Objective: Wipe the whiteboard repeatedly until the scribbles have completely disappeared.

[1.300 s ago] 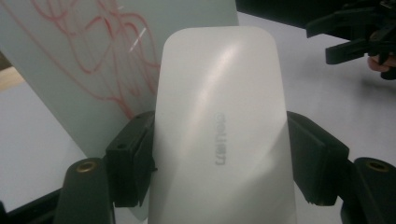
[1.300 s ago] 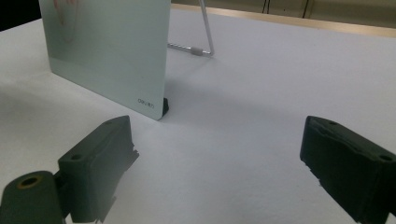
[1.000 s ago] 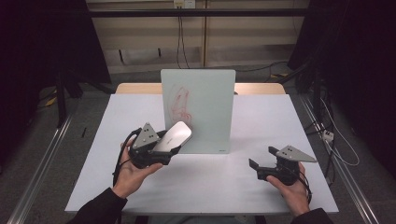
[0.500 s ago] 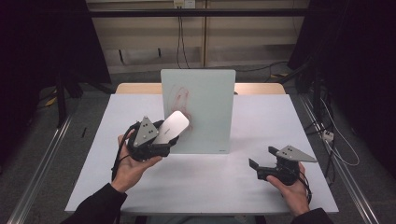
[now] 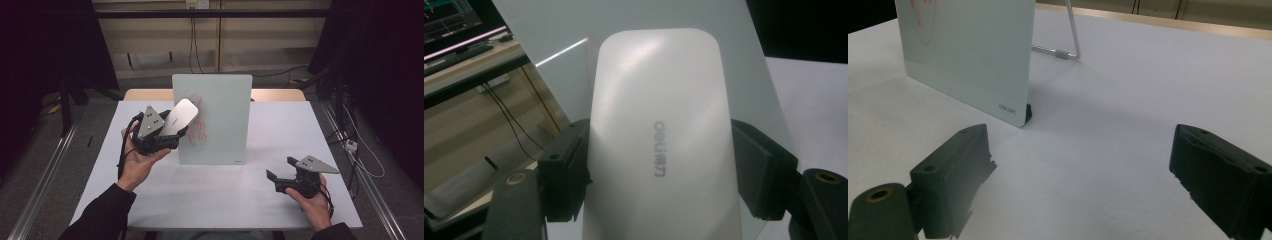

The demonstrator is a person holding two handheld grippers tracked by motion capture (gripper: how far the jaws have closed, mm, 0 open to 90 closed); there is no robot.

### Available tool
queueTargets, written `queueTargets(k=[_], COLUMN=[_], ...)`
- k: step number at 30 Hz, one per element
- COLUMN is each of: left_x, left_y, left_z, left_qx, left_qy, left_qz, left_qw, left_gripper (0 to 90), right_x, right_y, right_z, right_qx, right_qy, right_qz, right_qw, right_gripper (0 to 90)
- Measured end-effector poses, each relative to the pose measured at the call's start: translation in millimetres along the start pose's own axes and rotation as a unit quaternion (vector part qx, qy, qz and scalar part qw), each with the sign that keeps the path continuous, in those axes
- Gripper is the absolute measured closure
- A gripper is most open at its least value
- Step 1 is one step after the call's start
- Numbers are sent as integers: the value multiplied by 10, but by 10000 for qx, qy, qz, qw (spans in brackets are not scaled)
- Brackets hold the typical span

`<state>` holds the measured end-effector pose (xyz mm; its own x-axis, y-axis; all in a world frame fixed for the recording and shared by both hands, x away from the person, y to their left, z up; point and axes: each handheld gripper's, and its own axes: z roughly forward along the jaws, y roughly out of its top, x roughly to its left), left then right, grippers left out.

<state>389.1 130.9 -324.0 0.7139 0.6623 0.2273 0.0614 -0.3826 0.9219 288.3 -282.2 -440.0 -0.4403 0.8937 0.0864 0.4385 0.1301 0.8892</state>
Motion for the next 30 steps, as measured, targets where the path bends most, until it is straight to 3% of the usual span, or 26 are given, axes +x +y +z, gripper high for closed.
queueTargets(k=[10, 19, 22, 30], left_x=[31, 90, 87, 81], left_y=[208, 272, 272, 246], left_z=[154, 281, 308, 362], left_qx=[-229, -185, -117, -20], left_qy=[352, 566, 623, 693], left_qz=[401, 743, 948, 1137], left_qw=[9983, 9955, 9935, 9911], left_gripper=[309, 309, 310, 310], right_x=[-2, 2, 3, 2], right_y=[0, 0, 0, 0], right_z=[-1, 8, 6, 8], right_qx=[-5, 12, 18, 18], right_qy=[11, 13, 16, 24], right_qz=[8, 12, 10, 12], right_qw=[10000, 10000, 10000, 10000], right_gripper=[93, 93, 93, 93])
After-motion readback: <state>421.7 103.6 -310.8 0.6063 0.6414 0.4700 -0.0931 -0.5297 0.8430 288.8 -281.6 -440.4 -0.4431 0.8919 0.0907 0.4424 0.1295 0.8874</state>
